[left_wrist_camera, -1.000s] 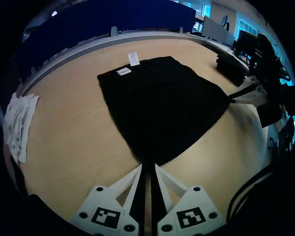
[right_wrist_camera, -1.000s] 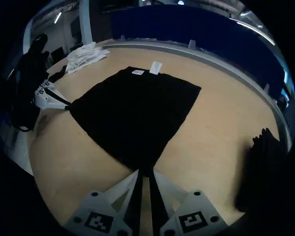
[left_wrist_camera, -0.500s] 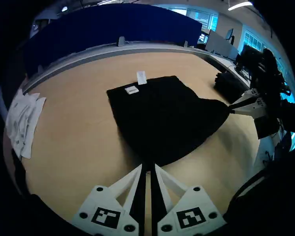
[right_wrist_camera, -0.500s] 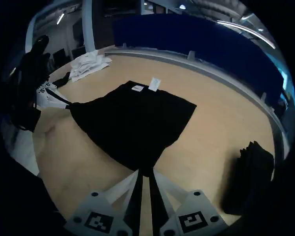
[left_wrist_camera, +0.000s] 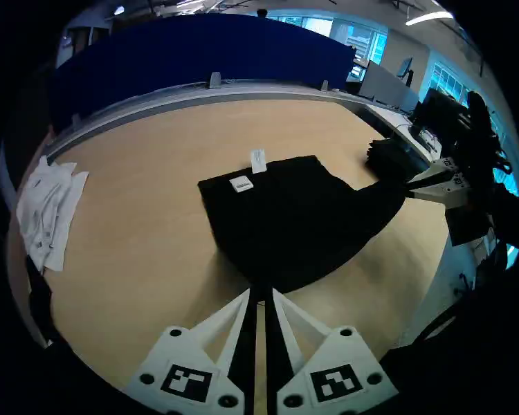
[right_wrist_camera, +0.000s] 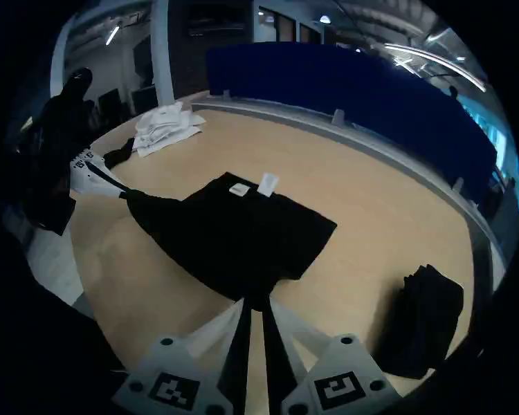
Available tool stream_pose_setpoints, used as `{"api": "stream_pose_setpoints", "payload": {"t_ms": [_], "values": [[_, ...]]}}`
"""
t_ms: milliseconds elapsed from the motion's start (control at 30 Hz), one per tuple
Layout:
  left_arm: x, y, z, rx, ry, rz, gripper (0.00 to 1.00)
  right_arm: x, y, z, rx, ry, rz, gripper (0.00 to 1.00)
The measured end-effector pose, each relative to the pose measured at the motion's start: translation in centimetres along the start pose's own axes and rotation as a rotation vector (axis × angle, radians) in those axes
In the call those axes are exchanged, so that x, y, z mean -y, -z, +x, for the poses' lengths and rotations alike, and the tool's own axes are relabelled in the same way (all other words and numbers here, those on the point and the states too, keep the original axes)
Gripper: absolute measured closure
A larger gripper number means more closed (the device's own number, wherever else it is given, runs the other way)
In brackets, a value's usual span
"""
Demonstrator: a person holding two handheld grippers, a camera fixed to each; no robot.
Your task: Fold towel
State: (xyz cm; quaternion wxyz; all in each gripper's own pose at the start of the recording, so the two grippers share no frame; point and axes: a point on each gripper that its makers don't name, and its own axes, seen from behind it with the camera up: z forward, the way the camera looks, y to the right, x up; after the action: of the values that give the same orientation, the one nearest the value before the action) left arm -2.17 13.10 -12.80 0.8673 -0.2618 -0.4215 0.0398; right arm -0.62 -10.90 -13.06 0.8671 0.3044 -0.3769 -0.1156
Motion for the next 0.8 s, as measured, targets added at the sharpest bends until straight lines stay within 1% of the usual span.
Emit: {"api": "stream_pose_setpoints", "payload": {"t_ms": [200,300,500,700,800], "values": [[-0.7,1.5,0.1,0.001,0.021,-0.005,0.93,0.5,1.6,0.7,-0.010,-0.014,0.009,0.89],[-1.0,2.1,0.3,-0.003,0.020,-0.007,0.93,0.6,2.1,1.0,-0.013,-0.017,0.010,0.89],[-1.2,2.0,0.1,-0.001,0.018,-0.007,0.93,0.7,2.2,0.6,-0.002,-0.014,0.016,0.89],[-0.9,1.9,0.5,-0.008,0.023,-0.003,0.93,0.7,2.0,0.7,0.003,-0.006,0.016,0.89],[-0.6,1.6,1.0,-0.015,0.022,0.003,0.93,0.5,1.7,0.8,0.008,-0.005,0.015,0.89]]}}
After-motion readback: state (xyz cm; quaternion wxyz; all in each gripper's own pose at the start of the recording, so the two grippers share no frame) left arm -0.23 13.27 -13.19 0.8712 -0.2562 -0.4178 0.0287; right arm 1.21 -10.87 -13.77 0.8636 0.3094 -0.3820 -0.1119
